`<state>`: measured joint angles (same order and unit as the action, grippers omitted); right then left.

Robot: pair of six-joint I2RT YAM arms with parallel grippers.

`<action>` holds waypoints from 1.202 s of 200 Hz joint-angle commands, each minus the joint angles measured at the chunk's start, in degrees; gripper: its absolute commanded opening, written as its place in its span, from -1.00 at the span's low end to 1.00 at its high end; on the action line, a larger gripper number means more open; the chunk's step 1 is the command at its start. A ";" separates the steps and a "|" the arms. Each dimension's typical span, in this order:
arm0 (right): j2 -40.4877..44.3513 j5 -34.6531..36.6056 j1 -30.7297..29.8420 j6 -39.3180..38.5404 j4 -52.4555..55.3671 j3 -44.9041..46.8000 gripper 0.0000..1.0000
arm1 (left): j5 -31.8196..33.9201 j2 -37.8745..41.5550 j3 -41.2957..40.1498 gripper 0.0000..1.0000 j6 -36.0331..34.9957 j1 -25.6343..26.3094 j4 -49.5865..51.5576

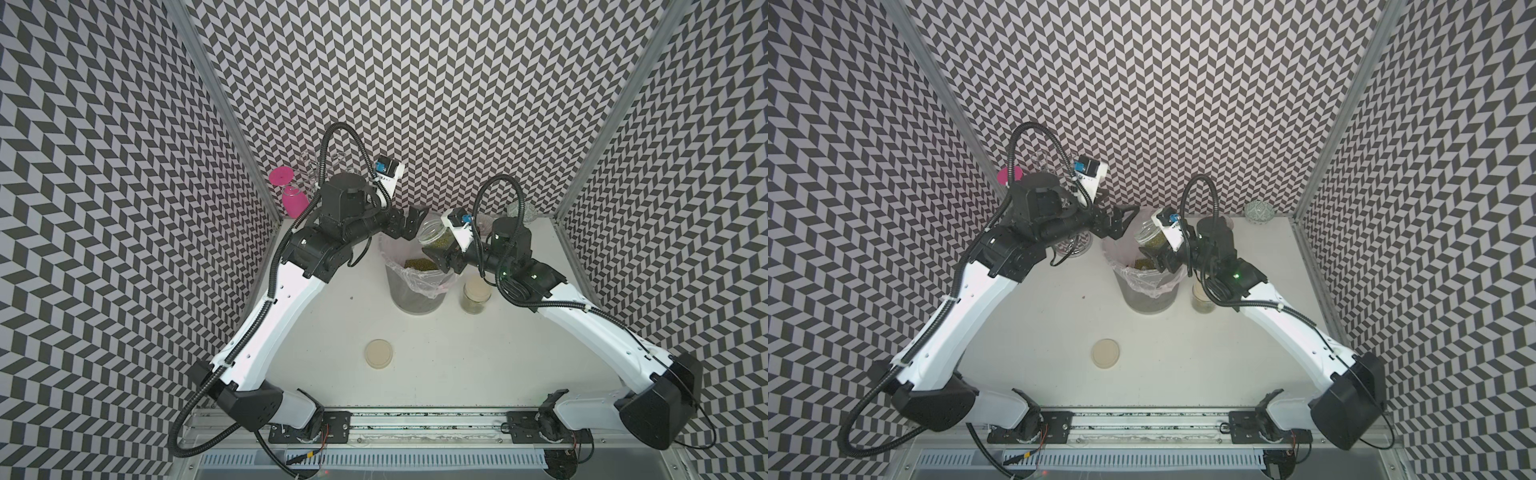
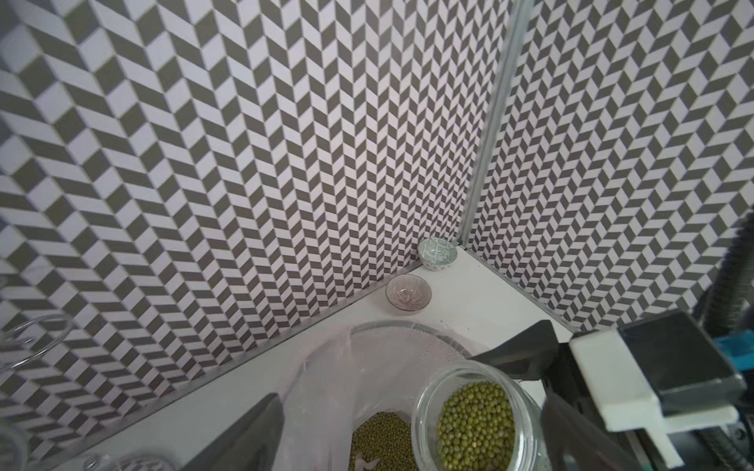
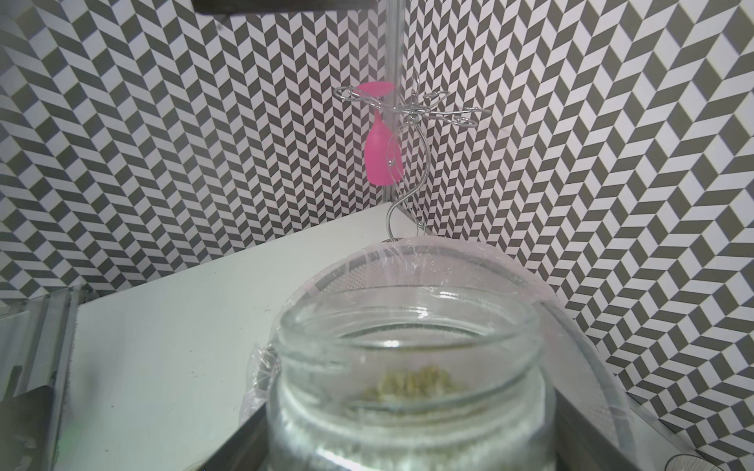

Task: Empty moldy mung beans from jars
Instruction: Pour the moldy mung beans from the jar into the trash bin.

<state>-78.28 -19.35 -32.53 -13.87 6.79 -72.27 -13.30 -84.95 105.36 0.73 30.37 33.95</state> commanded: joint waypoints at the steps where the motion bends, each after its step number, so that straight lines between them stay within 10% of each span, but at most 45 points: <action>1: -1.32 -5.37 1.43 -2.89 -2.62 -3.79 -0.17 | -18.16 -3.50 3.33 0.88 -4.28 -5.85 -0.29; 92: -8.30 -12.97 4.69 -6.72 4.39 -11.55 -0.17 | -47.64 -10.44 6.65 0.91 -15.07 -13.22 7.12; 240: -12.27 -11.01 3.88 -10.28 5.64 -12.97 -0.17 | -41.95 -19.49 6.02 0.67 -19.79 -7.65 14.57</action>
<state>-90.65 -30.74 -28.08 -22.20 17.47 -83.05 -58.50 -103.31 111.53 -18.50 21.47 48.16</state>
